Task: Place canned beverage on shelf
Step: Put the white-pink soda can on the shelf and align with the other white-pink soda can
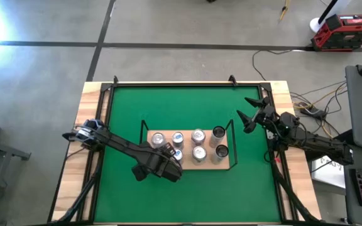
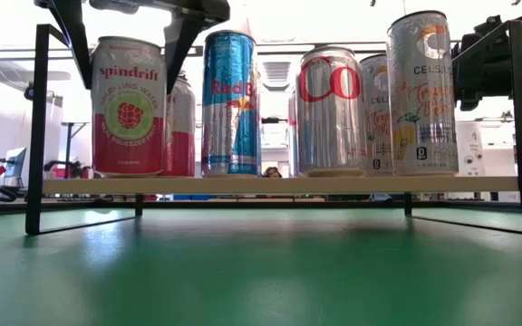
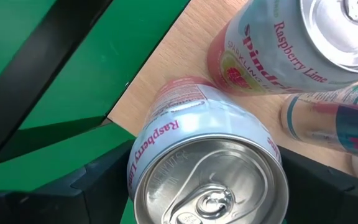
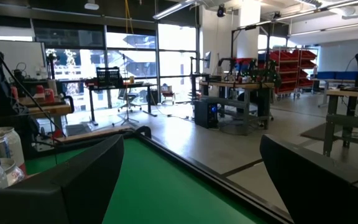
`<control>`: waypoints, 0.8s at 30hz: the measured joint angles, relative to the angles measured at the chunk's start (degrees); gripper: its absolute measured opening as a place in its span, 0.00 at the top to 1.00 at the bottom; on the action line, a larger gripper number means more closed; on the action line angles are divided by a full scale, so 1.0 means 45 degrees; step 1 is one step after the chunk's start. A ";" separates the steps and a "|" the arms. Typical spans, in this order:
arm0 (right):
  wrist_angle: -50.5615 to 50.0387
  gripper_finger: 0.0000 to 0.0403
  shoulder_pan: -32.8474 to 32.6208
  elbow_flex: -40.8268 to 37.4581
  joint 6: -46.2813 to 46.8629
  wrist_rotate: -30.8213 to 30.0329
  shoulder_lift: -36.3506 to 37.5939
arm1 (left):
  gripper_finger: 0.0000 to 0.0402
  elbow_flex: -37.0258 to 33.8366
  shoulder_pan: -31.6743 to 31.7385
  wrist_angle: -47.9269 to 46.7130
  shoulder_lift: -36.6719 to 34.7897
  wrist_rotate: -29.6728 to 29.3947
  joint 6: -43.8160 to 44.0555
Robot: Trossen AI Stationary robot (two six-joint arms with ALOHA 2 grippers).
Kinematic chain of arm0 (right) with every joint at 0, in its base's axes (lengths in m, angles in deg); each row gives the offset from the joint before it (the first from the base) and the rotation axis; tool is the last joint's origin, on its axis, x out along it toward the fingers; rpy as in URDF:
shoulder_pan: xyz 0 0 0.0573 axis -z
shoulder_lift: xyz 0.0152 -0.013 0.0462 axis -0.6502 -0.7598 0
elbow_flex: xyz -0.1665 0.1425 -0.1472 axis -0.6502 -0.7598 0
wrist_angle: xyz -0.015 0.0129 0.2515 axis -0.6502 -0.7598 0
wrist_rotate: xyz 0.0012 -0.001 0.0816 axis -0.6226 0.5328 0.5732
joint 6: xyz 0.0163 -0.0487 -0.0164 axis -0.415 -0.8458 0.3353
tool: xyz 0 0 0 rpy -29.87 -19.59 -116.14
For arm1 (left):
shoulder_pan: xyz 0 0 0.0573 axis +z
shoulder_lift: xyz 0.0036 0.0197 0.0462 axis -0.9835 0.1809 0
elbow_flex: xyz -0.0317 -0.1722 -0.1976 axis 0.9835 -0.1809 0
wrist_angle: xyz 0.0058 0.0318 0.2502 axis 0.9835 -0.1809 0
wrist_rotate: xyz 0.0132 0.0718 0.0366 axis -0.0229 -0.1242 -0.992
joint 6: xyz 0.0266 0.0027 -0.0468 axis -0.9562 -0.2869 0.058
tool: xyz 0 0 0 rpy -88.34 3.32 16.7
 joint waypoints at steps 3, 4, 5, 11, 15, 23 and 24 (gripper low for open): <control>0.0000 0.09 -0.0001 0.0000 0.0006 0.0001 0.0000 | 0.21 0.0000 0.0000 0.0056 0.0000 0.0000 -0.0035; 0.0000 0.09 0.0002 -0.0001 -0.0003 -0.0002 0.0000 | 0.21 0.0000 0.0000 0.0069 0.0000 -0.0001 -0.0135; 0.0000 0.09 0.0001 -0.0002 0.0004 -0.0003 0.0000 | 0.21 0.0000 0.0000 0.0084 0.0000 -0.0025 -0.0266; 0.0000 0.09 0.0004 0.0000 0.0017 -0.0004 0.0000 | 0.21 -0.0005 0.0052 0.0120 0.0000 -0.0193 -0.1086; -0.0001 0.09 0.0001 -0.0003 0.0011 0.0001 0.0000 | 0.21 -0.0010 0.0067 0.0126 0.0000 -0.0266 -0.1352; 0.0000 0.09 0.0000 0.0000 -0.0003 -0.0002 0.0000 | 0.15 0.0019 0.0068 0.0139 0.0029 -0.0400 -0.1917; -0.0002 0.09 0.0002 -0.0002 0.0012 -0.0001 0.0000 | 0.14 0.0021 0.0068 0.0101 0.0029 -0.0413 -0.1954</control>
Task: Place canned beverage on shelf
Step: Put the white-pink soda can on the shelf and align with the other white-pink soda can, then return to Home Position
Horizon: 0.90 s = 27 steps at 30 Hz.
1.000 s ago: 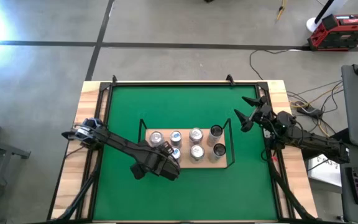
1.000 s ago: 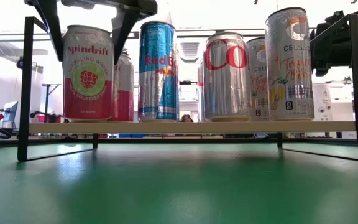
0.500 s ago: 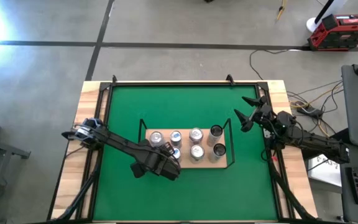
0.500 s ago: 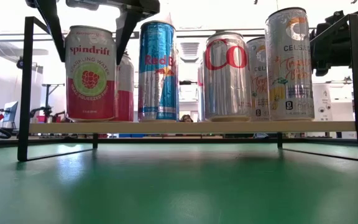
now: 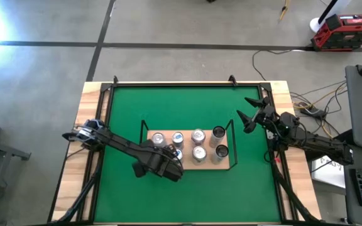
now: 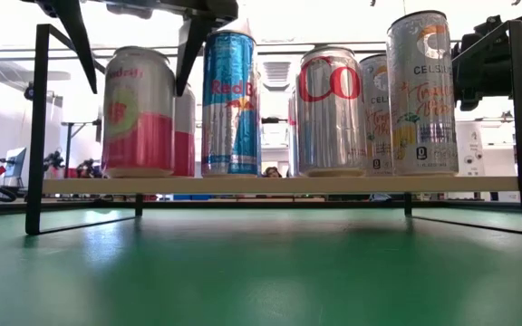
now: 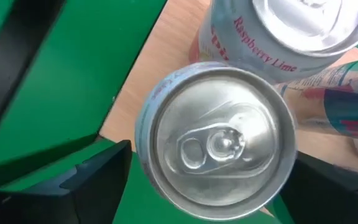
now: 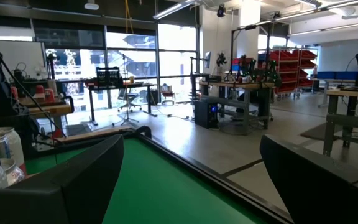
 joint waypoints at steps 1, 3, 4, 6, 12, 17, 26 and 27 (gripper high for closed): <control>0.0002 0.09 -0.0001 0.0001 0.0005 -0.0002 0.0000 | 0.12 0.0003 0.0000 -0.0079 0.0000 -0.0054 -0.0073; 0.0000 0.09 -0.0001 0.0000 -0.0015 -0.0003 0.0000 | 0.07 0.0003 -0.0005 -0.0115 0.0000 -0.0087 -0.0226; -0.0002 0.09 -0.0004 0.0002 -0.0014 -0.0004 0.0000 | 0.05 0.0003 -0.0009 -0.0115 0.0000 -0.0092 -0.0282; 0.0002 0.09 -0.0001 -0.0001 0.0005 -0.0004 0.0000 | 0.02 0.0008 -0.0006 -0.0138 0.0000 -0.0096 -0.0291; 0.0002 0.09 0.0001 0.0002 -0.0015 -0.0004 0.0000 | 0.02 0.0114 -0.0005 -0.0045 -0.0005 -0.0097 -0.0292; 0.0002 0.09 0.0000 0.0002 -0.0015 0.0001 0.0000 | 0.01 0.0582 -0.0015 -0.0293 -0.0024 -0.0099 -0.0296; 0.0002 0.09 -0.0001 0.0002 -0.0015 -0.0001 0.0000 | 0.01 0.1365 -0.0019 -0.0618 -0.0046 -0.0097 -0.0676; 0.0002 0.09 -0.0001 0.0001 -0.0011 -0.0003 0.0000 | 0.01 0.1469 -0.0019 -0.0621 -0.0059 -0.0097 -0.0822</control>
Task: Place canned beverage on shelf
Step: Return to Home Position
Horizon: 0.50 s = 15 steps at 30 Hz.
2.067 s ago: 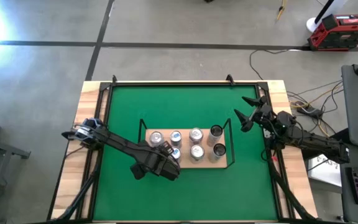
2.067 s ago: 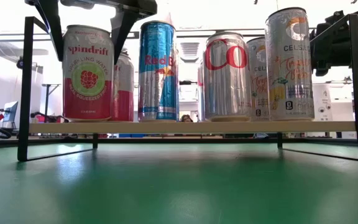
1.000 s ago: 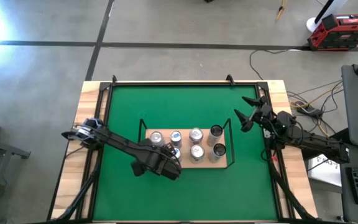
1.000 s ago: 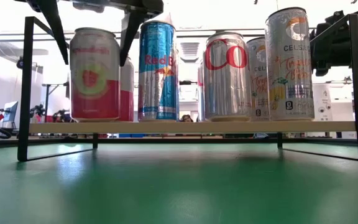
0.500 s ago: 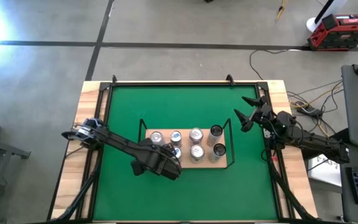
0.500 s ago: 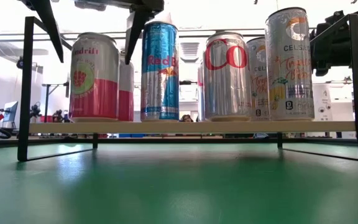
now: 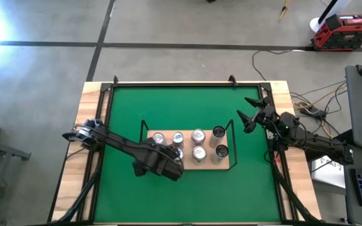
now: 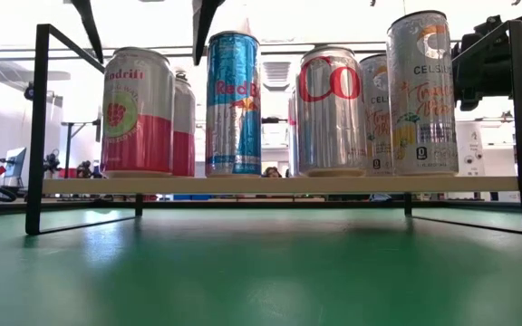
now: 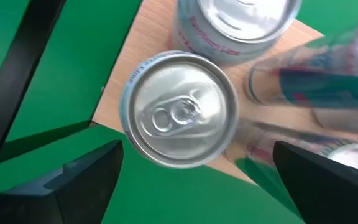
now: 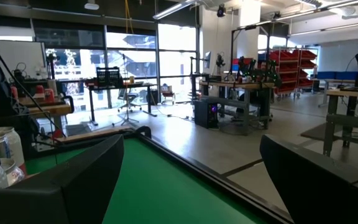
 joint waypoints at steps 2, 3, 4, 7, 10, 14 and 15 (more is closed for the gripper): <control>0.0000 0.09 -0.0003 -0.0003 0.0015 0.0003 0.0000 | 0.01 0.0163 0.0000 0.0000 -0.0009 -0.0005 -0.0171; 0.0000 0.09 0.0002 0.0001 0.0005 -0.0001 0.0000 | 0.01 0.0217 0.0000 -0.0005 -0.0009 -0.0005 -0.0196; 0.0000 0.09 -0.0003 -0.0004 -0.0009 -0.0001 0.0000 | 0.01 0.0261 0.0000 0.0008 -0.0009 0.0000 -0.0199; -0.0002 0.09 -0.0001 0.0001 0.0012 0.0001 0.0000 | 0.01 0.0293 -0.0005 0.0001 -0.0098 -0.0004 -0.0199; -0.0003 0.09 -0.0001 0.0001 0.0013 0.0001 0.0000 | 0.01 0.0293 -0.0005 0.0002 -0.0321 -0.0050 -0.0405; 0.0000 0.09 -0.0003 -0.0004 -0.0004 -0.0001 0.0000 | 0.01 0.0293 -0.0015 0.0001 -0.0793 -0.0437 -0.1163; -0.0001 0.09 0.0001 0.0001 0.0010 0.0004 0.0000 | 0.01 0.0293 -0.0015 0.0005 -0.0955 -0.0572 -0.1443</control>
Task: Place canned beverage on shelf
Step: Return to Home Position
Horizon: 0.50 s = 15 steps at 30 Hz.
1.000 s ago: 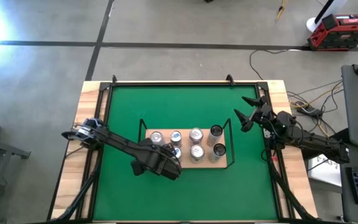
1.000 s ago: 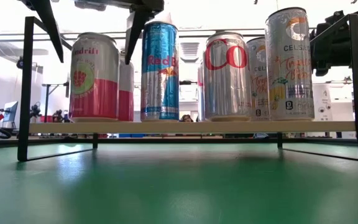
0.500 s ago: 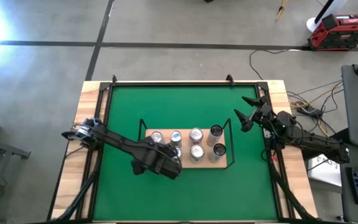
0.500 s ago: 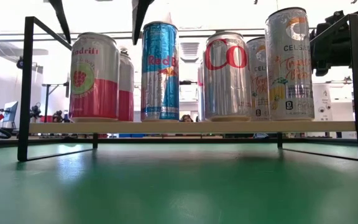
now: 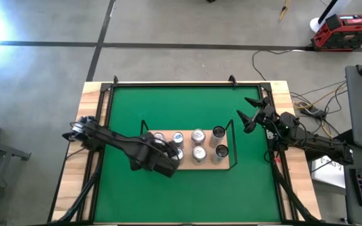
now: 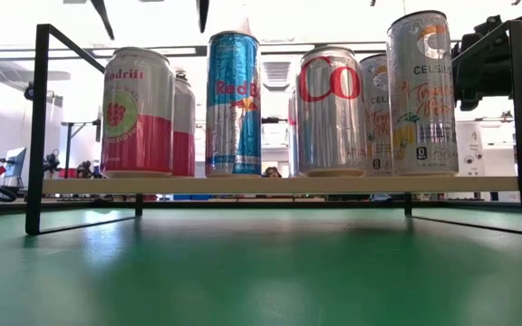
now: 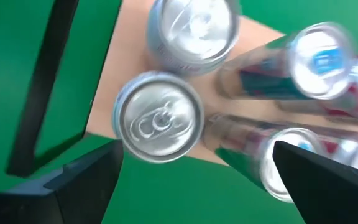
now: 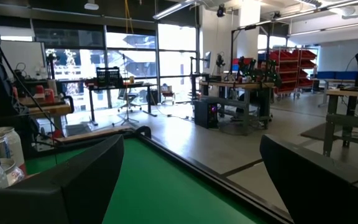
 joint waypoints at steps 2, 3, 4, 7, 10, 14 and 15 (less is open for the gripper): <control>0.0003 0.09 -0.0004 0.0000 -0.0010 0.0000 0.0000 | 0.01 0.0000 0.0000 -0.0006 -0.0340 -0.0335 -0.0809; -0.0001 0.09 -0.0001 -0.0002 -0.0014 -0.0002 0.0000 | 0.01 0.0000 0.0000 -0.0003 -0.0516 -0.0514 -0.1321; 0.0001 0.09 -0.0004 -0.0002 -0.0006 -0.0003 0.0000 | 0.01 -0.0003 0.0000 -0.0005 -0.0690 -0.0656 -0.1919; 0.0001 0.09 -0.0004 -0.0005 -0.0009 -0.0005 0.0000 | 0.01 -0.0197 0.0000 -0.0010 -0.1313 -0.1454 -0.3816; 0.0001 0.09 0.0001 -0.0001 0.0010 -0.0005 0.0000 | 0.01 -0.0687 -0.0001 -0.0014 -0.2025 -0.2806 -0.5363; 0.0001 0.09 -0.0004 0.0000 0.0007 0.0000 0.0000 | 0.02 -0.1555 0.0000 -0.0004 -0.3086 -0.3994 -0.7247; 0.0001 0.09 -0.0004 0.0000 0.0005 0.0000 0.0000 | 0.02 -0.1828 0.0000 -0.0011 -0.3376 -0.4196 -0.7656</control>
